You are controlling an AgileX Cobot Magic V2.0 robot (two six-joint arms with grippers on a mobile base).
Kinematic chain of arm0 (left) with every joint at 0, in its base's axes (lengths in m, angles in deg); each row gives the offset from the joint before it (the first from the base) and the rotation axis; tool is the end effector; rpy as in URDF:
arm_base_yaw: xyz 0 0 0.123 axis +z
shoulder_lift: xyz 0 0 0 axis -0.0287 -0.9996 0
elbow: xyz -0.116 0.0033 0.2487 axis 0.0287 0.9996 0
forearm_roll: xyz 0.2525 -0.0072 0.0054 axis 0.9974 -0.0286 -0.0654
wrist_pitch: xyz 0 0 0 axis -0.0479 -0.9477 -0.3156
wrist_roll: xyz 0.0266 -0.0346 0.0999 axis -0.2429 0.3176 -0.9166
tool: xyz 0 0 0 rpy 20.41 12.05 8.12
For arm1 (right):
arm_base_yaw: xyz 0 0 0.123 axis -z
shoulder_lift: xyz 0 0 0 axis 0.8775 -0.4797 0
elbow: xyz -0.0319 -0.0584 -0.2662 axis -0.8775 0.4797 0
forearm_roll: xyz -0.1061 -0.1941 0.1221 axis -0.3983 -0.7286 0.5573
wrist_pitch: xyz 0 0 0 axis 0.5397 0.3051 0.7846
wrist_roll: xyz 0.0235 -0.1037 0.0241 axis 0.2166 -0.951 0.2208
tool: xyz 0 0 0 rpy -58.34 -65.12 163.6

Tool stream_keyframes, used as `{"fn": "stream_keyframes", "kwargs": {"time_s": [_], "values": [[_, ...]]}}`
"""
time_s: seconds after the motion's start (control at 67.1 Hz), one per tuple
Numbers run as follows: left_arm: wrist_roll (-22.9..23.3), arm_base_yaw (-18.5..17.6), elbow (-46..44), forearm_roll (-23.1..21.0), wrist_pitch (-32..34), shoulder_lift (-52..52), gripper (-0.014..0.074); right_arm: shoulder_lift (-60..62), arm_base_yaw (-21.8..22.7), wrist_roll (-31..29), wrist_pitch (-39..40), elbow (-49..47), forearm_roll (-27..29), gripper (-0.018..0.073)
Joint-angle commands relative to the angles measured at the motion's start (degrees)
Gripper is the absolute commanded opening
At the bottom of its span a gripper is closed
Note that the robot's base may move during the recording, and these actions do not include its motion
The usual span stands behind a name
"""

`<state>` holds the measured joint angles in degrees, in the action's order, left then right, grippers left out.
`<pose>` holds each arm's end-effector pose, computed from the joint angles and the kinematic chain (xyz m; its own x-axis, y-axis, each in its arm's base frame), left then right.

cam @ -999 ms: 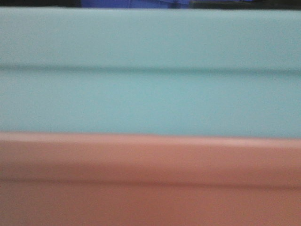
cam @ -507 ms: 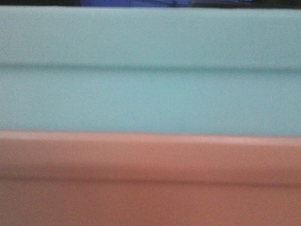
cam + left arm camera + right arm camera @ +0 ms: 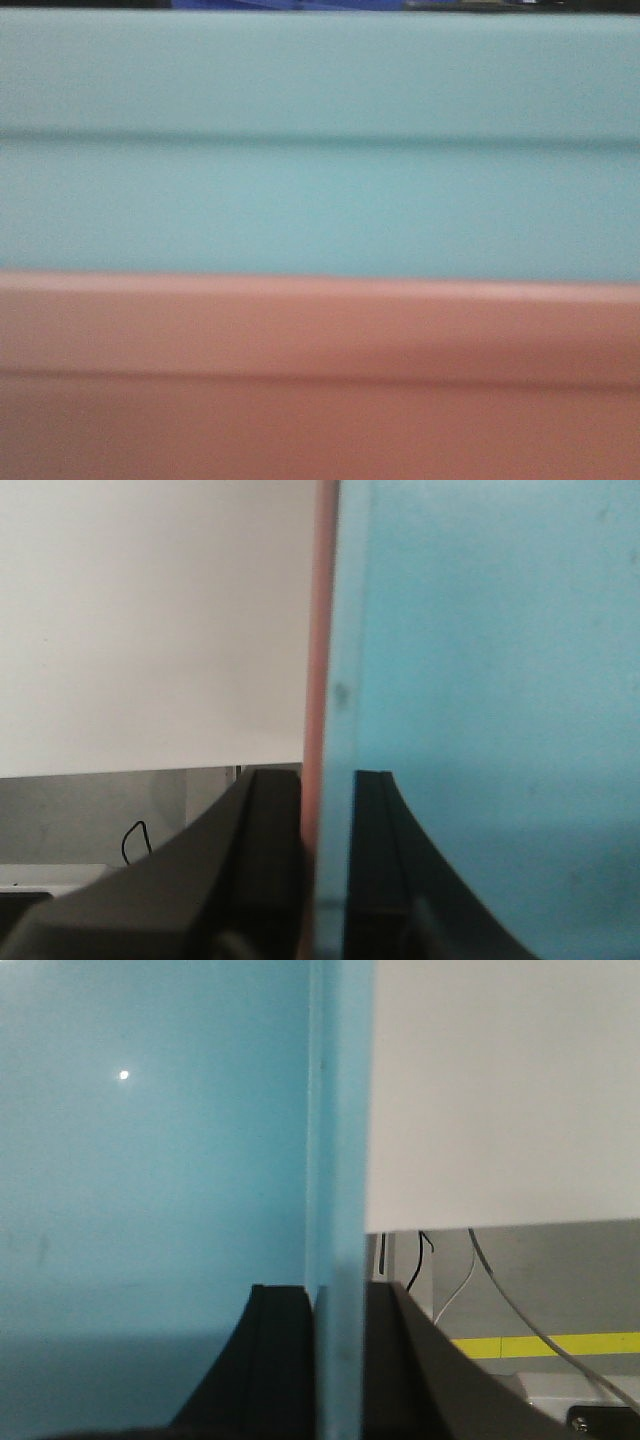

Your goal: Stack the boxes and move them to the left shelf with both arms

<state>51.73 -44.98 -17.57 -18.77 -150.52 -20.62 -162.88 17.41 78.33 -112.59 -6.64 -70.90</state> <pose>0.1736 -0.1846 0.2818 -0.9904 0.0108 -0.1377 0.0313 0.9885 -0.1477 0.1848 0.1780 0.2671 -0.9909 0.0495 -0.1252 0.0330 0.9908 0.1312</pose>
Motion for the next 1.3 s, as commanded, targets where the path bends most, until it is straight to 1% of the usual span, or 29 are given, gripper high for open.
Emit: {"fn": "stream_keyframes", "kwargs": {"time_s": [0.0, 1.282], "values": [[0.86, 0.24, -1.85, -0.19, -5.28, 2.45, -0.0012, 2.01, -0.01, -0.19, -1.78, -1.65, -2.2, 0.0066], [0.86, 0.24, -1.85, -0.32, -5.28, 2.45, -0.0012, 2.01, -0.01, -0.19, -2.18, -1.65, -2.2, 0.0066]]}}
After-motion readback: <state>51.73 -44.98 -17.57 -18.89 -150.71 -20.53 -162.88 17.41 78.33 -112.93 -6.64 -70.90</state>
